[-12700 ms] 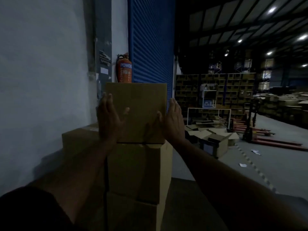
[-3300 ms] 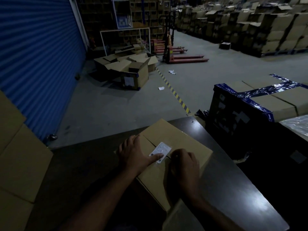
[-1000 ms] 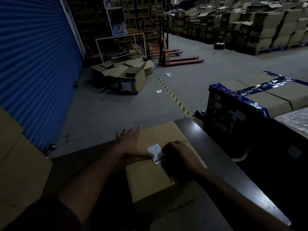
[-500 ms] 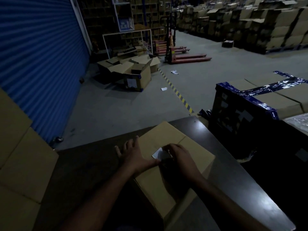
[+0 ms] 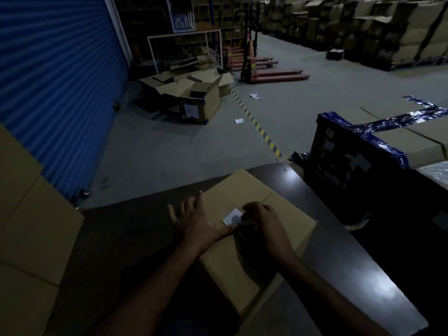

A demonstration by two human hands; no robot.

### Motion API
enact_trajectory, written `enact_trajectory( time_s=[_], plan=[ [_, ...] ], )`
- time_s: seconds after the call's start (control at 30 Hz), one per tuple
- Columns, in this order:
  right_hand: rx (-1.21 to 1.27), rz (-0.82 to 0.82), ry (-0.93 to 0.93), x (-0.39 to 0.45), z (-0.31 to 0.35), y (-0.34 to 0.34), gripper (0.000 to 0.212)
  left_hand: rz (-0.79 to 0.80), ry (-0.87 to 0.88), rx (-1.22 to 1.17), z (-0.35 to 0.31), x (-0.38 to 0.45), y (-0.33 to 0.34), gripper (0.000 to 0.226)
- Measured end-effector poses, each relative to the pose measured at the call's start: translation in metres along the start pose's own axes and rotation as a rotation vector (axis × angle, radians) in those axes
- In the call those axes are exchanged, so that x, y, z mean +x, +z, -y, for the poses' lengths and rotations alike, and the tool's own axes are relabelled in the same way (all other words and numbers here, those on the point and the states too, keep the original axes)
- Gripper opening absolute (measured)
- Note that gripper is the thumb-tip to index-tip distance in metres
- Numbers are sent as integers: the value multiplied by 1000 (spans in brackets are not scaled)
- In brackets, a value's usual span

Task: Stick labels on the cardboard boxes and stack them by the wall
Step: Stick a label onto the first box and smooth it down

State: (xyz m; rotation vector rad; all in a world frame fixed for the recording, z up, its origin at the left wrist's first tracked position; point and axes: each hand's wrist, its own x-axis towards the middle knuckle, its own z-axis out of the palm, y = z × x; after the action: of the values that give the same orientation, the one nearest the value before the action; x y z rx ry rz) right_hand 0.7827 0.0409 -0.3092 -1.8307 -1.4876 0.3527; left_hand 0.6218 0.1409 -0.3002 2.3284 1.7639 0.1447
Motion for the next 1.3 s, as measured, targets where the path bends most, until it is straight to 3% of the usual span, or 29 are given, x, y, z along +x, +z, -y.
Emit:
enact_trajectory(
  time_s=[0.2, 0.33, 0.57, 0.7, 0.83, 0.93, 1.1, 1.3],
  plan=[
    [-28, 36, -38, 4, -7, 2, 41, -46, 13, -12, 1, -2, 2, 145],
    [52, 58, 63, 8, -10, 0, 45, -42, 14, -41, 2, -1, 4, 152],
    [30, 45, 54, 6, -4, -4, 38, -66, 8, -20, 3, -1, 5, 150],
    [48, 40, 108, 4, -3, -3, 44, -57, 10, -20, 2, -3, 3, 150],
    [87, 54, 120, 6, 0, -8, 34, -43, 10, -17, 2, -2, 2, 149],
    [12, -10, 116, -5, 0, -7, 34, -52, 19, -4, 2, 0, 3, 151],
    [-159, -255, 130, -44, 3, 12, 19, -40, 1, -31, 1, 0, 3, 148],
    [-158, -257, 92, -29, -8, 4, 20, 0, -110, -32, -2, -15, -2, 141]
  ],
)
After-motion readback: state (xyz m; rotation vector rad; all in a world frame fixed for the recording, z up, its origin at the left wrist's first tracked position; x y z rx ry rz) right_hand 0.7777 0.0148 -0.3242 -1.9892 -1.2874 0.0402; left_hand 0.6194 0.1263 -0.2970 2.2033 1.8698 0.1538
